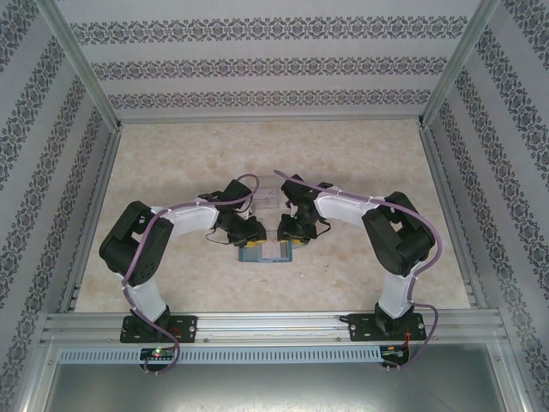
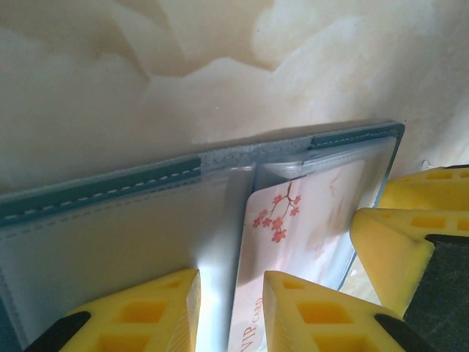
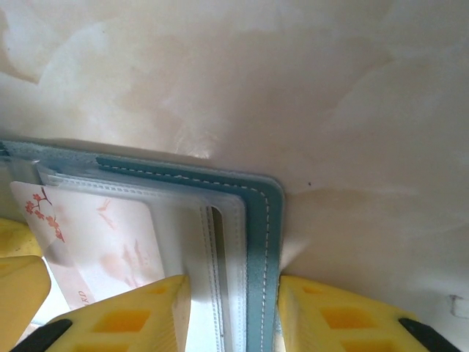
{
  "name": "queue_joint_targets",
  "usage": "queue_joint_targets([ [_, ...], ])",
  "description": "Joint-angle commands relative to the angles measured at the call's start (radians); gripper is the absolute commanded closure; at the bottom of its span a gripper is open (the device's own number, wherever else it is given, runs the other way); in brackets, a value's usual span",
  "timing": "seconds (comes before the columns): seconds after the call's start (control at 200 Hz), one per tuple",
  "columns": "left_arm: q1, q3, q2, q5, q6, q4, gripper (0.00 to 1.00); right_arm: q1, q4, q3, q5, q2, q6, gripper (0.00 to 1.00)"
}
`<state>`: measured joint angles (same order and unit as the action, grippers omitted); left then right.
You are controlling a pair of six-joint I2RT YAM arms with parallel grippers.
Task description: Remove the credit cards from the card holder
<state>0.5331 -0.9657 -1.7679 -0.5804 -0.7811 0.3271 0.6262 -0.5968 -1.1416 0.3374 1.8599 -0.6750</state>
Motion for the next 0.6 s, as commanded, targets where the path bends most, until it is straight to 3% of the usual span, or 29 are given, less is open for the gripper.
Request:
queue_joint_targets([
  [0.0, -0.014, 0.027, -0.014, -0.05, -0.021, -0.084, 0.71, 0.008, -0.014, -0.003, -0.026, 0.045, 0.015, 0.63],
  [0.255, -0.028, 0.075, -0.022, -0.123, -0.053, -0.199, 0.72, 0.008, -0.017, -0.011, -0.023, 0.054, 0.017, 0.66],
  [0.595, -0.032, 0.074, -0.02, -0.145, -0.049, -0.21, 0.81, 0.009, -0.029, -0.017, -0.028, 0.048, 0.022, 0.67],
])
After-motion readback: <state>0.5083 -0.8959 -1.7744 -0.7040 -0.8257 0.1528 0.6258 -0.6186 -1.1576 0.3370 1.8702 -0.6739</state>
